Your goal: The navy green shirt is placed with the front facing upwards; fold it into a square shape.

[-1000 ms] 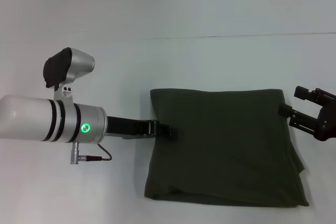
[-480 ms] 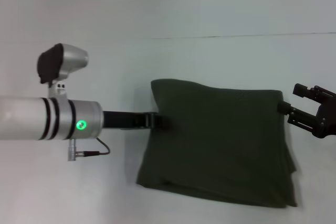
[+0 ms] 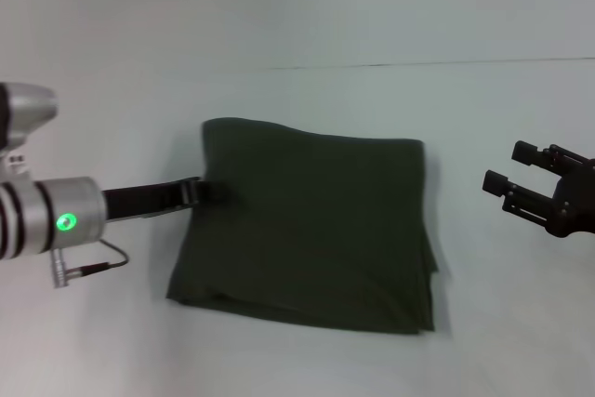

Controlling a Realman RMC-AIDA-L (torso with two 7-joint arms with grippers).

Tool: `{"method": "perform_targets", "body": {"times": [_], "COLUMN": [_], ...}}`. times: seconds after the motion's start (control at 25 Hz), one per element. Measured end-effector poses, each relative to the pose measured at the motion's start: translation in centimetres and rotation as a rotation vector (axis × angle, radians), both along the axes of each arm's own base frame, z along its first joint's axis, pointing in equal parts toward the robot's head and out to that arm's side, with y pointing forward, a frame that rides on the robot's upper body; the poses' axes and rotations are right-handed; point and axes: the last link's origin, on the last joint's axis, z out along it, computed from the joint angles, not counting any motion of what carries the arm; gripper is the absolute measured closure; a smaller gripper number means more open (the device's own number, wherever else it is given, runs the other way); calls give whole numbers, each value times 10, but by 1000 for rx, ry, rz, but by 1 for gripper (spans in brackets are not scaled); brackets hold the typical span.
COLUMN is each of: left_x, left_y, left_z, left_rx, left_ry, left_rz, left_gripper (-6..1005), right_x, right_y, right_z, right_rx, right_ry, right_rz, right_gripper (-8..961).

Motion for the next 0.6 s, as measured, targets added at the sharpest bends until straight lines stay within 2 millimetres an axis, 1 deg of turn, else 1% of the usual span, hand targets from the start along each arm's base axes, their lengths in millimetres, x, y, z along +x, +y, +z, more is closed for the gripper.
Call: {"method": "perform_targets", "body": {"times": [0.08, 0.2, 0.36, 0.6], "left_x": [-8, -17, -20, -17], "left_y": [-4, -12, -18, -22], "left_z": [6, 9, 11, 13], "left_rx": [18, 27, 18, 3], "left_ry": [-9, -15, -31, -56], "left_rz": [23, 45, 37, 11], "left_gripper": [885, 877, 865, 847], "right_x": [-1, -3, -5, -9], "right_y": [1, 4, 7, 10], "right_z": [0, 0, -1, -2], "right_rx": [-2, -3, -3, -18], "right_ry": [3, 5, 4, 6], "right_rz": [2, 1, 7, 13], "right_gripper": [219, 218, 218, 218]}}
